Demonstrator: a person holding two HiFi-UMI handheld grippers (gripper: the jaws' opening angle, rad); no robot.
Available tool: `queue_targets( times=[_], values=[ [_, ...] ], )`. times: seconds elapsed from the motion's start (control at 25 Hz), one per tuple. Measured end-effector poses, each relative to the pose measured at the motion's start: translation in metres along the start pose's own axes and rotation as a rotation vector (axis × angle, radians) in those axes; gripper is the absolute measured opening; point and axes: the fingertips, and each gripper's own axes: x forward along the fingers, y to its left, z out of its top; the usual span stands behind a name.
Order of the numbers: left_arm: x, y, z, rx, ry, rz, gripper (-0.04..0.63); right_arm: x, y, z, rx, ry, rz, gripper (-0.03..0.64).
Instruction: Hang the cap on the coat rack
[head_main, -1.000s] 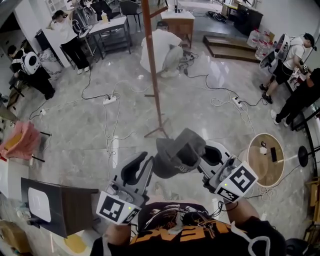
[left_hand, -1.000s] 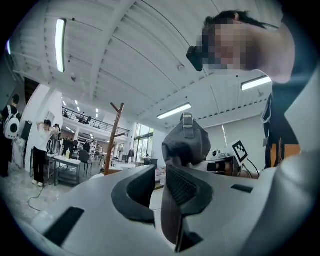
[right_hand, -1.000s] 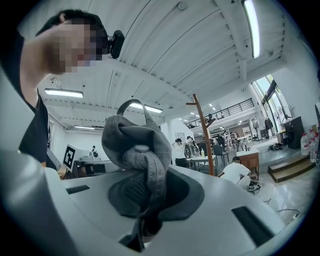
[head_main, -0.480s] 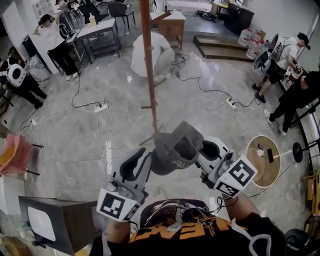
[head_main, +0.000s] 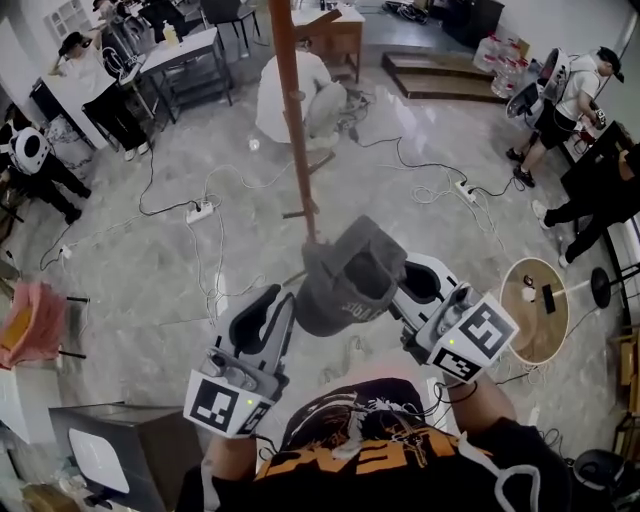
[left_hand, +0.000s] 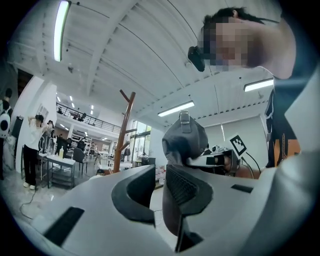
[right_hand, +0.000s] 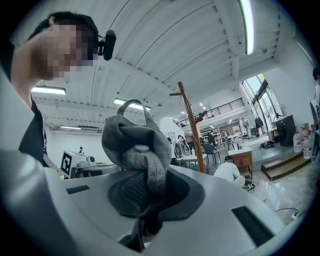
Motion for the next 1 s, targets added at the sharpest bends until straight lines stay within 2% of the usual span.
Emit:
queue_targets(
  times=[0.16,0.4,0.56,0.8,1.0],
  values=[
    [0.023,0.018,-0.009,-0.015,-0.002,0.024,0.086,0.018,-0.028,-0.005,0.004,0.01,0.016,0.051],
    [0.086,0.058,0.003,0.006,-0.006,0.051,0.086,0.064,-0.086,0.005,0.013,0.03,0.071,0.049],
    [0.097,0.056,-0.002,0.026,-0.033,0.053,0.086,0.067,-0.098,0.001,-0.005,0.027,0.084,0.05],
    [0.131,0.072,-0.014,0.03,-0.01,0.094,0.086,0.088,-0.139,-0.007,0.024,0.034,0.124,0.049],
    [0.135,0.088,-0.021,0.028,-0.011,0.137,0.086,0.107,-0.149,-0.015,0.016,0.053,0.148,0.049]
  ],
)
